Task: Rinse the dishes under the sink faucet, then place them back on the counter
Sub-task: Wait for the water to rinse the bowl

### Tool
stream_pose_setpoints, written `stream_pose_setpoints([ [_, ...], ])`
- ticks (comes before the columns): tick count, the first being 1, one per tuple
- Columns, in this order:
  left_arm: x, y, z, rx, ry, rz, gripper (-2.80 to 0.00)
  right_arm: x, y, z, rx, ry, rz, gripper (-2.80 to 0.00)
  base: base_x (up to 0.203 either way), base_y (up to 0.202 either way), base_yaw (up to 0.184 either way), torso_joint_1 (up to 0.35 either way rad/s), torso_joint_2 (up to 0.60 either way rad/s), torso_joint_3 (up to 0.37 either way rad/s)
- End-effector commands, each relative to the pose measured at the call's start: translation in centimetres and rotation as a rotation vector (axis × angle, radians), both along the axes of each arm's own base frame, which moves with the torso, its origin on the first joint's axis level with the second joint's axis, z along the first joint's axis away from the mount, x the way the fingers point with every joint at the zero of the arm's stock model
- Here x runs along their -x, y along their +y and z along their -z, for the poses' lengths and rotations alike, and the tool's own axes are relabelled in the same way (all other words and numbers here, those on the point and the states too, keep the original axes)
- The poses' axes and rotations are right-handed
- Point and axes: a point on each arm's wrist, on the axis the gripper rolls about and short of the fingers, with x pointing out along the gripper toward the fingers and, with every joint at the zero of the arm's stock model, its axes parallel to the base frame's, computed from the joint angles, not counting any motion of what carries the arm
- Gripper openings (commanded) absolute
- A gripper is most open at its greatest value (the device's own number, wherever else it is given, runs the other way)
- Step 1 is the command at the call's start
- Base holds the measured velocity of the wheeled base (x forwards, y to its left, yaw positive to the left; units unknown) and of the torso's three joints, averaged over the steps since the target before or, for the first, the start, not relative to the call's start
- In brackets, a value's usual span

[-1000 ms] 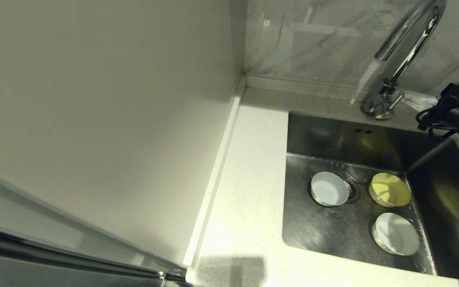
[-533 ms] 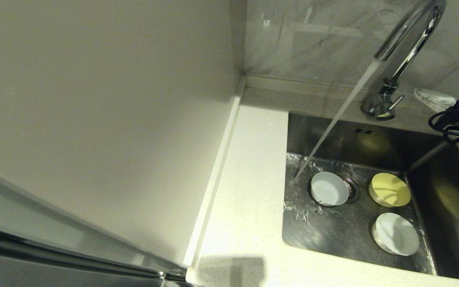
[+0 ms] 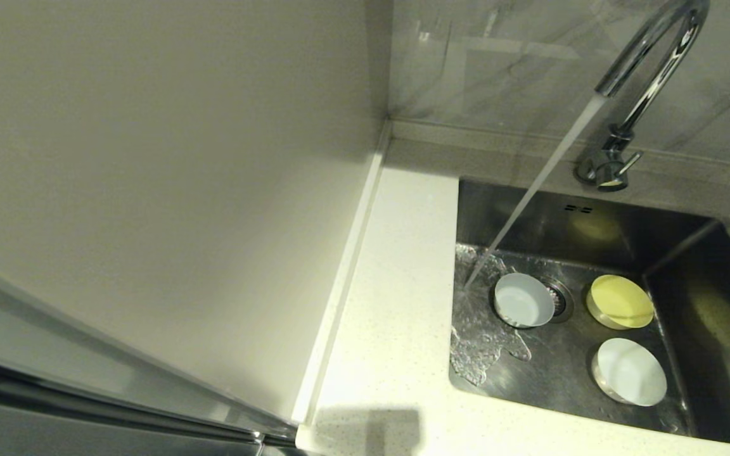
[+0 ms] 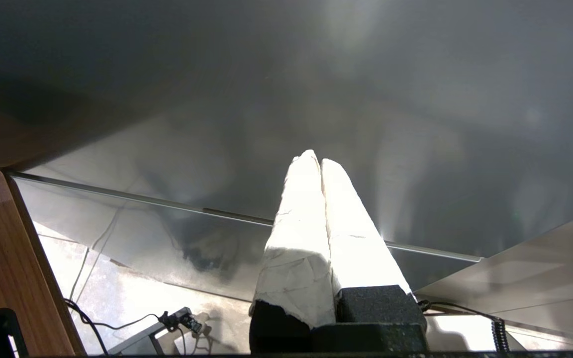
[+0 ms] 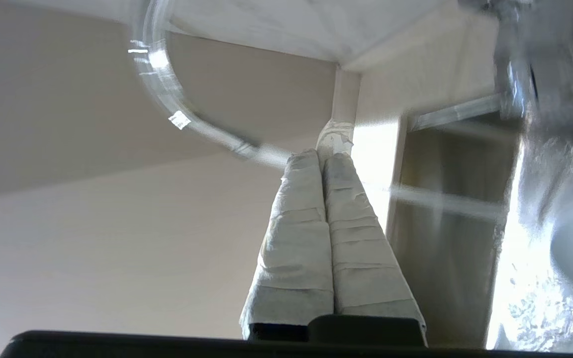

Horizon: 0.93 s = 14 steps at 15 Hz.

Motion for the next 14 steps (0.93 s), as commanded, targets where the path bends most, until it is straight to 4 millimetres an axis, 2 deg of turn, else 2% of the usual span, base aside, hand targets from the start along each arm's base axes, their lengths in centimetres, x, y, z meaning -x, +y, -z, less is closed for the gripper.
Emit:
stream_pose_setpoints([
  [1, 0.0, 0.0, 0.1, 0.001, 0.003, 0.000, -2.80, 6.3, 1.5, -4.8, -0.007, 0.071, 0.047, -2.80, 0.000, 0.000, 0.000, 0.000, 0.00, 0.000],
  [2, 0.0, 0.0, 0.1, 0.001, 0.003, 0.000, -2.80, 8.1, 2.1, -5.3, -0.051, 0.128, 0.060, -2.80, 0.000, 0.000, 0.000, 0.000, 0.00, 0.000],
  [3, 0.0, 0.0, 0.1, 0.001, 0.003, 0.000, -2.80, 9.4, 2.8, -4.9, -0.138, 0.215, 0.067, -2.80, 0.000, 0.000, 0.000, 0.000, 0.00, 0.000],
  [4, 0.0, 0.0, 0.1, 0.001, 0.003, 0.000, -2.80, 10.1, 3.4, -3.3, -0.257, 0.323, 0.068, -2.80, 0.000, 0.000, 0.000, 0.000, 0.00, 0.000],
  [6, 0.0, 0.0, 0.1, 0.001, 0.003, 0.000, -2.80, 11.2, 5.0, 1.5, -0.499, 0.546, 0.051, -2.80, 0.000, 0.000, 0.000, 0.000, 0.00, 0.000],
  [8, 0.0, 0.0, 0.1, 0.001, 0.002, 0.000, -2.80, 12.6, 6.6, 6.8, -0.664, 0.699, 0.047, -2.80, 0.000, 0.000, 0.000, 0.000, 0.00, 0.000],
  [9, 0.0, 0.0, 0.1, 0.001, 0.003, 0.001, -2.80, 13.8, 7.4, 9.1, -0.712, 0.736, 0.066, -2.80, 0.000, 0.000, 0.000, 0.000, 0.00, 0.000],
  [10, 0.0, 0.0, 0.1, 0.001, 0.003, 0.000, -2.80, 15.1, 8.1, 10.3, -0.717, 0.730, 0.095, -2.80, 0.000, 0.000, 0.000, 0.000, 0.00, 0.000],
  [11, 0.0, 0.0, 0.1, 0.001, 0.001, 0.001, -2.80, 16.4, 8.9, 10.2, -0.678, 0.686, 0.129, -2.80, 0.000, 0.000, 0.000, 0.000, 0.00, 0.000],
  [12, 0.0, 0.0, 0.1, 0.001, 0.003, 0.001, -2.80, 17.4, 9.9, 9.4, -0.583, 0.610, 0.156, -2.80, 0.000, 0.000, 0.000, 0.000, 0.00, 0.000],
  [14, 0.0, 0.0, 0.1, 0.001, 0.002, 0.001, -2.80, 19.3, 12.2, 6.7, -0.275, 0.378, 0.231, -2.80, 0.000, 0.000, 0.000, 0.000, 0.00, 0.000],
])
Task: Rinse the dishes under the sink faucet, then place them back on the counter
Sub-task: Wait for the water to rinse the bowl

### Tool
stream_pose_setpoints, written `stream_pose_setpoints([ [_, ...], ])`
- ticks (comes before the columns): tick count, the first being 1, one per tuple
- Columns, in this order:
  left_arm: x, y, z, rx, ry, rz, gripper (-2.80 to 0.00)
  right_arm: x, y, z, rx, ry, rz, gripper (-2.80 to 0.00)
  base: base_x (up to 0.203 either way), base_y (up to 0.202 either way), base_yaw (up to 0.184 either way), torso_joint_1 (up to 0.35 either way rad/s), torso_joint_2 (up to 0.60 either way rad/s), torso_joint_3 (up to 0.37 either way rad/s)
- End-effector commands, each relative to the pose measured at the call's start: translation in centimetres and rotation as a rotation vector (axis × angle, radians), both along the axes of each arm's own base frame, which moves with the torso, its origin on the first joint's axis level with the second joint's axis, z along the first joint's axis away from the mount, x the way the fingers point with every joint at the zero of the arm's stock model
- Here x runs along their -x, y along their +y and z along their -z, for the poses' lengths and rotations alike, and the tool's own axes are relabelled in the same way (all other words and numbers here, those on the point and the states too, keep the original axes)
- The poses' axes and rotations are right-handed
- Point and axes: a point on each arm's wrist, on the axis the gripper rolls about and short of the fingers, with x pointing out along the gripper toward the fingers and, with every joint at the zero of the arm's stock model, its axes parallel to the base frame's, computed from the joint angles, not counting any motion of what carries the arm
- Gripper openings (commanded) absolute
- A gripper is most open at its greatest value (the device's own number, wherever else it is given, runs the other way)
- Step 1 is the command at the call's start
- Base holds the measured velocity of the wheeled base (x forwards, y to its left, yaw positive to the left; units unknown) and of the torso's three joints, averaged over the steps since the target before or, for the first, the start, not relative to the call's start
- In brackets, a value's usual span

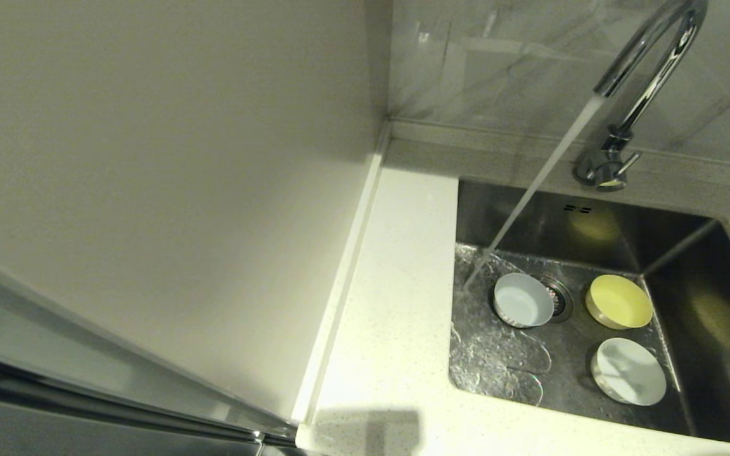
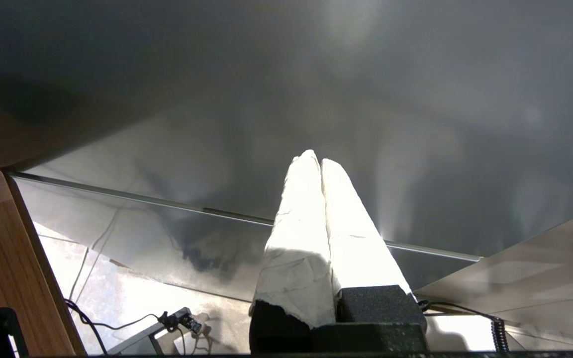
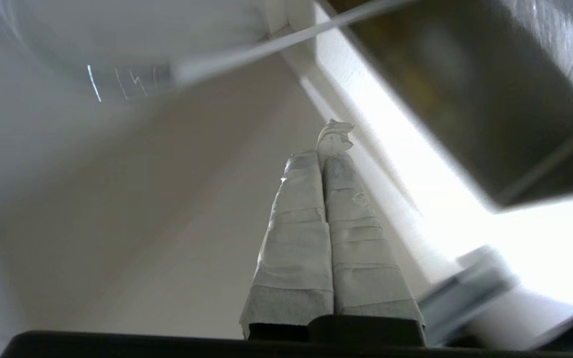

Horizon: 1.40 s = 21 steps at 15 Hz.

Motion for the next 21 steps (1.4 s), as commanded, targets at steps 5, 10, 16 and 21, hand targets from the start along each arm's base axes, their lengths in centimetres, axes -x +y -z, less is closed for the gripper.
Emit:
stream_pose_setpoints([
  [5, 0.0, 0.0, 0.1, 0.000, 0.003, -0.001, -2.80, 5.8, 8.7, -17.4, 0.941, -0.639, -0.025, -2.80, 0.000, 0.000, 0.000, 0.000, 0.00, 0.000],
  [10, 0.0, 0.0, 0.1, 0.000, 0.003, -0.001, -2.80, 6.3, 10.4, -22.9, 0.306, -0.270, -0.181, -2.80, 0.000, 0.000, 0.000, 0.000, 0.00, 0.000],
  [16, 0.0, 0.0, 0.1, 0.000, 0.002, -0.001, -2.80, 1.9, 6.0, -12.1, 0.859, 0.595, 0.421, -2.80, 0.000, 0.000, 0.000, 0.000, 0.00, 0.000],
  [21, 0.0, 0.0, 0.1, 0.000, 0.003, 0.000, -2.80, 7.1, 10.2, -11.1, 1.710, 0.108, 0.581, -2.80, 0.000, 0.000, 0.000, 0.000, 0.00, 0.000],
])
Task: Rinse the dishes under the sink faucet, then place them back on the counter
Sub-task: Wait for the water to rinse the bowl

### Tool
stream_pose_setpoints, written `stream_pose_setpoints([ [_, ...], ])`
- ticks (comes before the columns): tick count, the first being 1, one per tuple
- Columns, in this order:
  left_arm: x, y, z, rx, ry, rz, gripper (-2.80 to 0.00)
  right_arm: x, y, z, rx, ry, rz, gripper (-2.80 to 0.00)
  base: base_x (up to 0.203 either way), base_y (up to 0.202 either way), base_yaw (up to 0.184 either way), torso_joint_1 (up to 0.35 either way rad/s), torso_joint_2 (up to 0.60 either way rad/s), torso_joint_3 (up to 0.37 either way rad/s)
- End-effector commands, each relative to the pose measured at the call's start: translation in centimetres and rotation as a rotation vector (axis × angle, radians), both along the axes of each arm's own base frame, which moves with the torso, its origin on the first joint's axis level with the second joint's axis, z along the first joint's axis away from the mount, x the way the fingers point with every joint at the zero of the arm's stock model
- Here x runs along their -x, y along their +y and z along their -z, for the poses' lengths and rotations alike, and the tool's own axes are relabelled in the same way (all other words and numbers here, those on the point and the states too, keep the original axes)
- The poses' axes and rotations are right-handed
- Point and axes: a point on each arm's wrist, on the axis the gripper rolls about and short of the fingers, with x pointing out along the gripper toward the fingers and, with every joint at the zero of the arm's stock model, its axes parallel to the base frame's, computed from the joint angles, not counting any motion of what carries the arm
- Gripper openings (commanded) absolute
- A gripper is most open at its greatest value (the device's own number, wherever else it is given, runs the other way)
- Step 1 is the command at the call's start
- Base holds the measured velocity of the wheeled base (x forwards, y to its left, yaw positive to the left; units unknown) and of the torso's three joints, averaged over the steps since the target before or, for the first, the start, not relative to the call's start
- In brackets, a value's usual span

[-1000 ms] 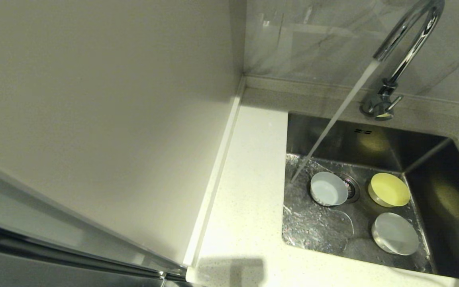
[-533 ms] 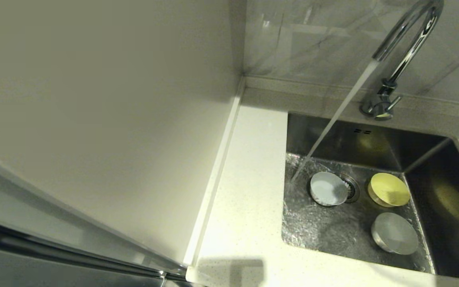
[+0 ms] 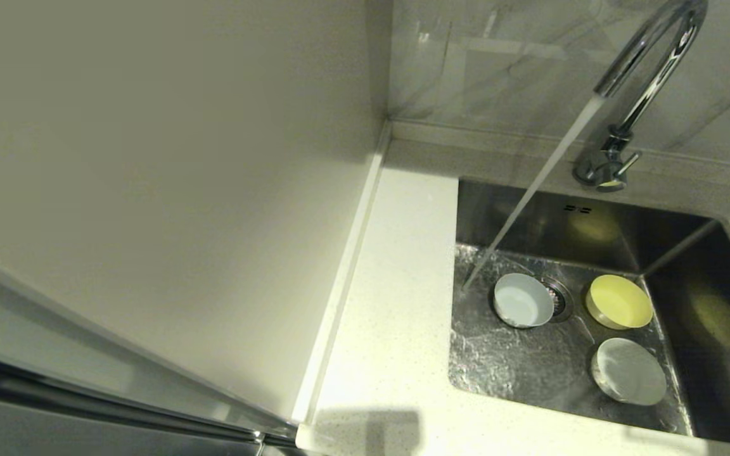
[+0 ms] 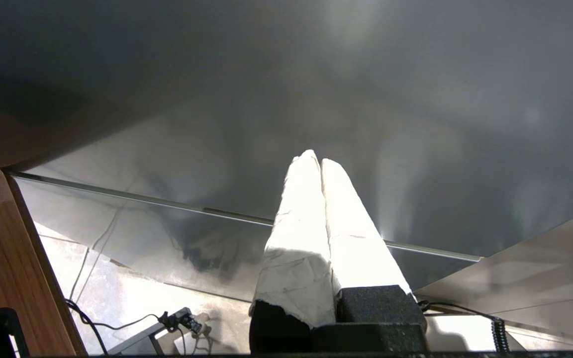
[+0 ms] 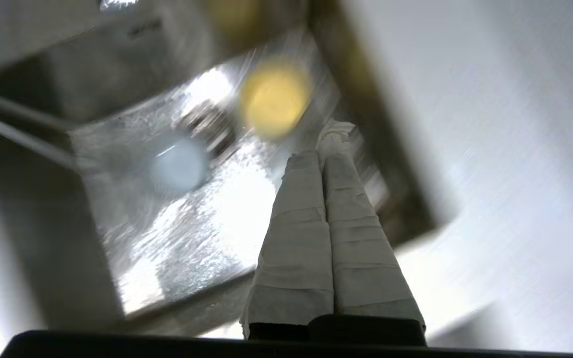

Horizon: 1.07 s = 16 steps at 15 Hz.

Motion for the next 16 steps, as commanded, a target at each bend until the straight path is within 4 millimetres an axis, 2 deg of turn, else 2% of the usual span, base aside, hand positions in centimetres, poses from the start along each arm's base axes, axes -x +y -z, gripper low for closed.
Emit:
stream_pose_setpoints([
  [1, 0.0, 0.0, 0.1, 0.000, 0.003, 0.001, -2.80, 6.0, 2.4, 1.9, 0.374, -0.213, -0.098, -2.80, 0.000, 0.000, 0.000, 0.000, 0.00, 0.000],
  [4, 0.0, 0.0, 0.1, 0.000, 0.003, 0.001, -2.80, 11.7, 3.4, 6.5, 0.460, -0.316, -0.225, -2.80, 0.000, 0.000, 0.000, 0.000, 0.00, 0.000],
  [6, 0.0, 0.0, 0.1, 0.000, 0.003, 0.000, -2.80, 14.0, 3.4, 10.2, 0.438, -0.297, -0.338, -2.80, 0.000, 0.000, 0.000, 0.000, 0.00, 0.000],
  [9, 0.0, 0.0, 0.1, 0.000, 0.003, 0.000, -2.80, 13.9, 3.2, 16.2, 0.367, -0.216, -0.454, -2.80, 0.000, 0.000, 0.000, 0.000, 0.00, 0.000],
  [12, 0.0, 0.0, 0.1, 0.000, 0.002, 0.001, -2.80, 13.1, 3.3, 21.1, 0.352, -0.186, -0.517, -2.80, 0.000, 0.000, 0.000, 0.000, 0.00, 0.000],
  [14, 0.0, 0.0, 0.1, 0.000, 0.003, 0.000, -2.80, 11.5, 3.3, 23.5, 0.355, -0.179, -0.527, -2.80, 0.000, 0.000, 0.000, 0.000, 0.00, 0.000],
  [16, 0.0, 0.0, 0.1, 0.000, 0.002, 0.001, -2.80, 10.4, 3.4, 24.5, 0.406, -0.277, -0.548, -2.80, 0.000, 0.000, 0.000, 0.000, 0.00, 0.000],
])
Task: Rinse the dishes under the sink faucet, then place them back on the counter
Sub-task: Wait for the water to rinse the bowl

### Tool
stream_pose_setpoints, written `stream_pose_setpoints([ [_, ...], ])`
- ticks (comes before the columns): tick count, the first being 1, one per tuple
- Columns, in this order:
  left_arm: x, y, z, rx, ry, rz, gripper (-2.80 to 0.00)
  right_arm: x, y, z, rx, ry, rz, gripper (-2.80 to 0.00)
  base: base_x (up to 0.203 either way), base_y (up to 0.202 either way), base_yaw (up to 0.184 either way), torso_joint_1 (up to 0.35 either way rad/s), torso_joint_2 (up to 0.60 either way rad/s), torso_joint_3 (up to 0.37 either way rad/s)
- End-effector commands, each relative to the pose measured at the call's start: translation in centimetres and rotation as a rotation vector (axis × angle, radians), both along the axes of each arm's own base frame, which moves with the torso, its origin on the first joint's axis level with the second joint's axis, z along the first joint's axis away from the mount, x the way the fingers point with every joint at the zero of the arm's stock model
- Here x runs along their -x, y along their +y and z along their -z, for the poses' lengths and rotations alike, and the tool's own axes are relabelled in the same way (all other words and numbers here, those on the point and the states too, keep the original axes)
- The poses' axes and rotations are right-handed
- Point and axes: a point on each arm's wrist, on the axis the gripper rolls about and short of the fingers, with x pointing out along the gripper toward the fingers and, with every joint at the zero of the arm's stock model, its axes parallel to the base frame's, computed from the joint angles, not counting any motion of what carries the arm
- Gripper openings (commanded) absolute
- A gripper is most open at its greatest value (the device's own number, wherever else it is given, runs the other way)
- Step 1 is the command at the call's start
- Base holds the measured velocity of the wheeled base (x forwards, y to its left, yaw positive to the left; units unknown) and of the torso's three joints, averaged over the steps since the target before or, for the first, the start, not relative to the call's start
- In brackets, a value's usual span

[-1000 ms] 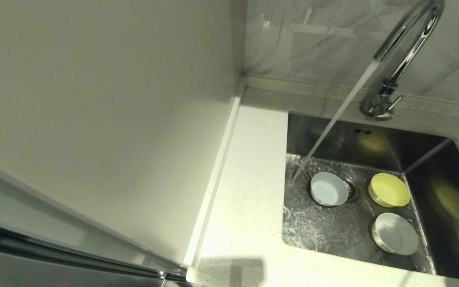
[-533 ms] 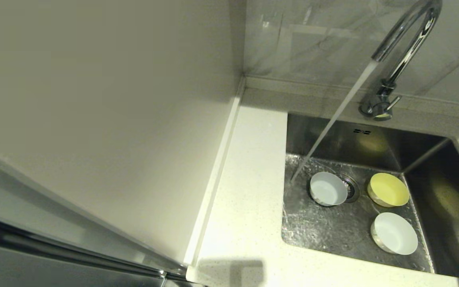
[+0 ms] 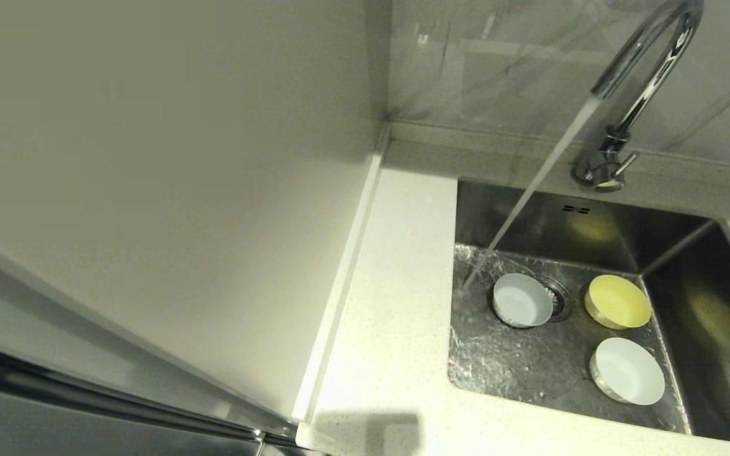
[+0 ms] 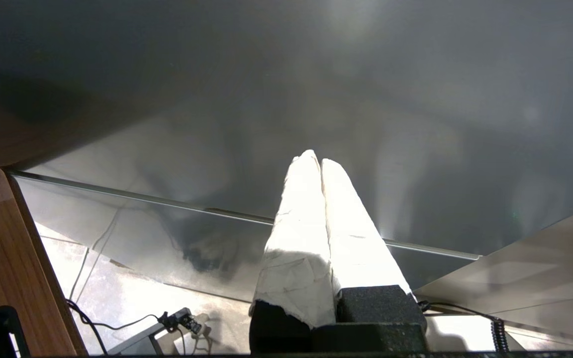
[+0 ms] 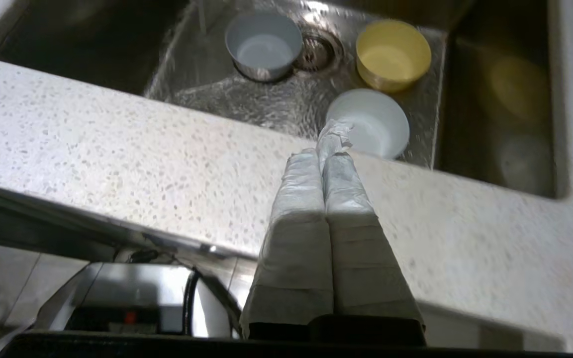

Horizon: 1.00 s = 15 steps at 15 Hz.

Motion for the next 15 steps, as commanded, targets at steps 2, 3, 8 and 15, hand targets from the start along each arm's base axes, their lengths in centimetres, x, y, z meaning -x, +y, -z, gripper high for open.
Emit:
stream_pose_setpoints([
  [2, -0.02, 0.00, 0.08, 0.000, 0.003, 0.000, -2.80, -0.83, 0.07, 1.13, 0.054, -0.093, -0.037, -2.80, 0.000, 0.000, 0.000, 0.000, 0.00, 0.000],
  [3, -0.02, 0.00, 0.08, 0.000, 0.003, 0.001, -2.80, -0.83, 0.07, 1.12, 0.048, -0.094, -0.035, -2.80, 0.000, 0.000, 0.000, 0.000, 0.00, 0.000],
  [8, -0.02, 0.00, 0.08, 0.000, 0.003, 0.001, -2.80, -0.83, 0.07, 1.12, 0.029, -0.095, -0.035, -2.80, 0.000, 0.000, 0.000, 0.000, 0.00, 0.000],
  [15, -0.02, 0.00, 0.08, 0.000, 0.003, 0.000, -2.80, -0.83, 0.07, 1.12, 0.030, -0.095, -0.033, -2.80, 0.000, 0.000, 0.000, 0.000, 0.00, 0.000],
])
